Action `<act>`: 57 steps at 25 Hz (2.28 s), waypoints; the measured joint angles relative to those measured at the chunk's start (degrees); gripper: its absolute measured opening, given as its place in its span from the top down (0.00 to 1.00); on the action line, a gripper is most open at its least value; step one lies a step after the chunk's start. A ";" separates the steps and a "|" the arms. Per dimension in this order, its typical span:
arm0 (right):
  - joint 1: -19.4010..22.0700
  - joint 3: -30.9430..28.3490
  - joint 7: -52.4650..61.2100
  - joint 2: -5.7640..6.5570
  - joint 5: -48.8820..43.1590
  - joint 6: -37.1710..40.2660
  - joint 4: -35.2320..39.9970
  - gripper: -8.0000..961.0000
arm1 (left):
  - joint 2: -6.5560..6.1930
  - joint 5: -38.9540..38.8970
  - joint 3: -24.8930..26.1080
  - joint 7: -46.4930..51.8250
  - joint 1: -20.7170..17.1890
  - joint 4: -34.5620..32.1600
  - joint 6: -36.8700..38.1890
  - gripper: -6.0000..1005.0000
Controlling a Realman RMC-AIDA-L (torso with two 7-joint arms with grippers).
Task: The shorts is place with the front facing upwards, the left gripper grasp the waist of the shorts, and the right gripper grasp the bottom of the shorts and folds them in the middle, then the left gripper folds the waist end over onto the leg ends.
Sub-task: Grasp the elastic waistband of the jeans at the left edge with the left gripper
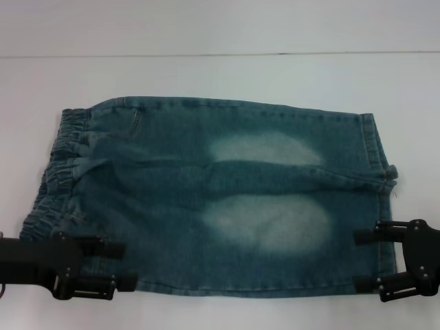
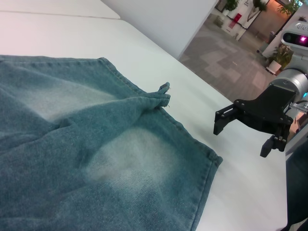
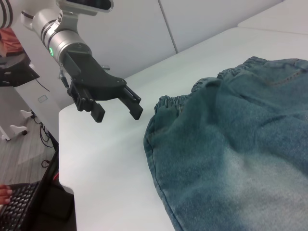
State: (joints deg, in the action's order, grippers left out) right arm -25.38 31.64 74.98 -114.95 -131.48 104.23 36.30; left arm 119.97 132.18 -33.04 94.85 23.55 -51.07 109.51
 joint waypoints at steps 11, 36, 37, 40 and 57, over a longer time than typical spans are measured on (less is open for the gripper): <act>0.06 0.00 -0.11 0.00 0.00 -0.06 0.00 0.02 | -0.10 1.06 -0.07 0.48 0.28 -0.13 -0.95 0.22; -0.11 0.00 -0.54 -0.09 0.00 -0.99 -0.60 0.02 | -0.53 18.63 4.86 10.48 1.07 -11.86 -18.70 0.26; -0.11 0.00 -0.54 -0.10 0.00 -0.99 -0.61 0.02 | -0.53 18.63 4.86 10.48 1.07 -11.86 -18.70 0.26; -0.20 0.00 -0.53 -0.09 0.00 -0.97 -0.62 0.02 | -0.16 18.87 3.95 10.49 1.10 -11.73 -18.92 0.26; 0.17 -0.37 -0.64 -0.09 0.00 -1.02 -0.72 0.02 | 1.57 19.09 -1.15 10.13 1.09 -11.68 -21.86 0.77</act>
State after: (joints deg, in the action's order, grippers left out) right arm -25.21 31.27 74.35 -115.04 -131.48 103.22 35.58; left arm 121.53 151.27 -34.18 104.98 24.64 -62.75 87.65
